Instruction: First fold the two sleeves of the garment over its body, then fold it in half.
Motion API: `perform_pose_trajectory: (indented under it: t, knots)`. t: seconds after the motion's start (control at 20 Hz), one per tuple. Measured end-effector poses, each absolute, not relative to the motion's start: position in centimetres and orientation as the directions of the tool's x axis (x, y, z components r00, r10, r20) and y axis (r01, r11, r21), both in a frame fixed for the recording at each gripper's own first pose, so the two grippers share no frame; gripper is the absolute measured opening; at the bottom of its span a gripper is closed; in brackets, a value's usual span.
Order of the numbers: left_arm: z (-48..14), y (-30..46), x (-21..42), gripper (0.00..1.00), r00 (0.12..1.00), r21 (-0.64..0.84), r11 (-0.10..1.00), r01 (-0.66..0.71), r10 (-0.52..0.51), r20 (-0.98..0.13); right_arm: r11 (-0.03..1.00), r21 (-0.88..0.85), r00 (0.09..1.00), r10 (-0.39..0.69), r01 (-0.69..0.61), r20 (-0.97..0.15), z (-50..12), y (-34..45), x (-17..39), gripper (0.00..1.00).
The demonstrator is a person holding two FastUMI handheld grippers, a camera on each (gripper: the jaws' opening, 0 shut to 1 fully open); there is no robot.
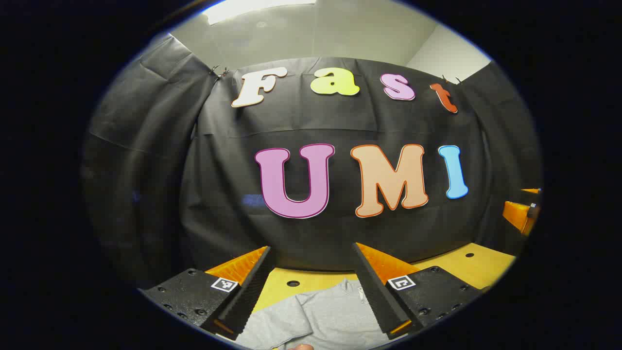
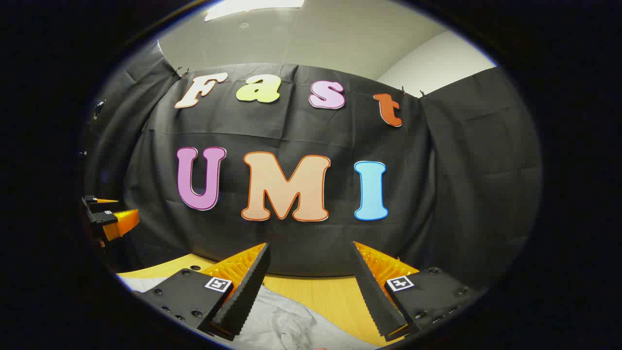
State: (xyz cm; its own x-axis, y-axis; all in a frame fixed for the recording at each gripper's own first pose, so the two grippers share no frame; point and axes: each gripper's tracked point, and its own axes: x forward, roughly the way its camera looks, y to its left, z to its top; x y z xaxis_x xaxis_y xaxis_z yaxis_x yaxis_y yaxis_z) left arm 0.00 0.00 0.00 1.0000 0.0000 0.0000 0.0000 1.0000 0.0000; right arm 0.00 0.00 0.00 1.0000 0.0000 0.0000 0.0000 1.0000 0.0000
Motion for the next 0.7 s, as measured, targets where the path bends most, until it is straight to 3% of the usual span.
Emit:
perform_pose_trajectory:
  t: [0.1, 0.7]
  knots:
    - [0.0, 0.0, 0.0, 0.99, 1.0, 0.005, 1.0, 0.002, -0.002, 0.001, 1.0, -0.003, 1.0, -0.002, 0.002, -0.009, -0.3, 0.0, 0.3, 0.99]
    - [-0.3, 0.3, 0.5, 0.95, 1.0, -0.009, 1.0, -0.006, 0.005, -0.004, 1.0, -0.004, 1.0, 0.0, 0.0, -0.004, 0.2, -0.1, 1.7, 0.99]
